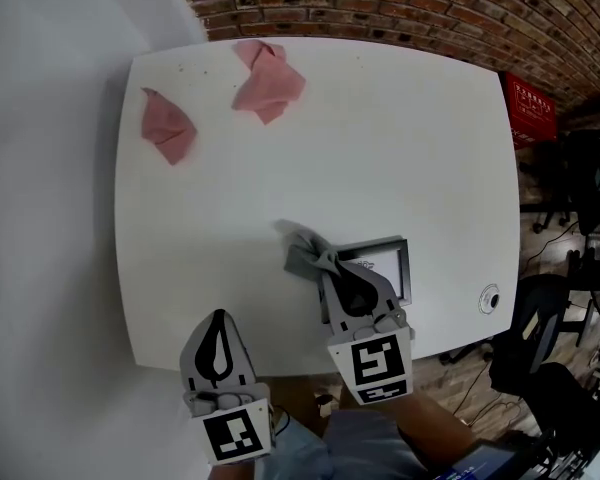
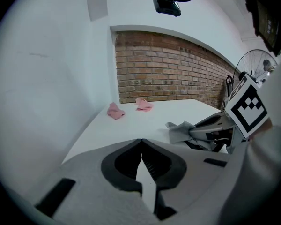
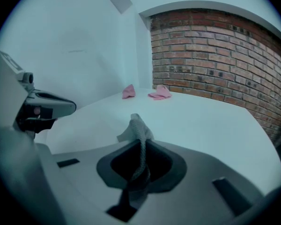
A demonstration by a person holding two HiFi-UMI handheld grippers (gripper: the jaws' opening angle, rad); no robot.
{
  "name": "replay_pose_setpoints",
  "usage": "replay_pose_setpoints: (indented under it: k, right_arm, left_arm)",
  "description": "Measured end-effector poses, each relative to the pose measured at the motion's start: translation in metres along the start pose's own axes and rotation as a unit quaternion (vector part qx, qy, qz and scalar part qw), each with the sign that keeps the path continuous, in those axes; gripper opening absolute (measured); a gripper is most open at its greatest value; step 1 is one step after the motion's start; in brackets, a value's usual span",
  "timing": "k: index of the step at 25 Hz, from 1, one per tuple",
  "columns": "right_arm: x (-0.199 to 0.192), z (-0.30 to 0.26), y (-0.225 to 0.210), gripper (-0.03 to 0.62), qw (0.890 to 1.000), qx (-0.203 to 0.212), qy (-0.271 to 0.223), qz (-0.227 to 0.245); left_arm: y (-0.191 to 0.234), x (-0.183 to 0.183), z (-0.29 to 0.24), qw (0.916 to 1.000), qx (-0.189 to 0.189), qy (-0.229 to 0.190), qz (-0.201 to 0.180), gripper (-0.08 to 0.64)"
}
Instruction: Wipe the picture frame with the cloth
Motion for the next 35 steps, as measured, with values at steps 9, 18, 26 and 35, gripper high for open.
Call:
replay_pose_setpoints:
  k: [9,18,26,35]
  right_arm:
    - [-0.006,0.006,-0.011,0.037,1.000,-0.008,0.001,-0.008]
    - [-0.012,0.012,-0.025,0.037,1.000,-0.016,0.000,-0.020]
    - [-0.018,0.018,-0.037,0.037,0.999,-0.020,-0.001,-0.033]
    - [-0.025,0.025,-0.053,0.037,0.998,-0.031,0.000,-0.046]
  left_arm:
    - [-0.013,0.003,-0.005,0.9999,-0.010,0.003,0.002,0.009]
    - [-0.028,0.007,-0.011,0.9998,-0.019,0.002,-0.006,0.009]
    - [-0.037,0.010,-0.016,0.9993,-0.025,-0.009,-0.027,0.009]
    - [-0.052,0.014,-0.023,0.9986,-0.036,-0.013,-0.037,0.009]
Point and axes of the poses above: the fingertips, and each gripper's own axes: z backward along the fingers, y to its left, x out of its top, the point moved 4 cm from there along z, backward along the fingers, and after that the axes turned 5 degrees about z, right-handed, at the moved point
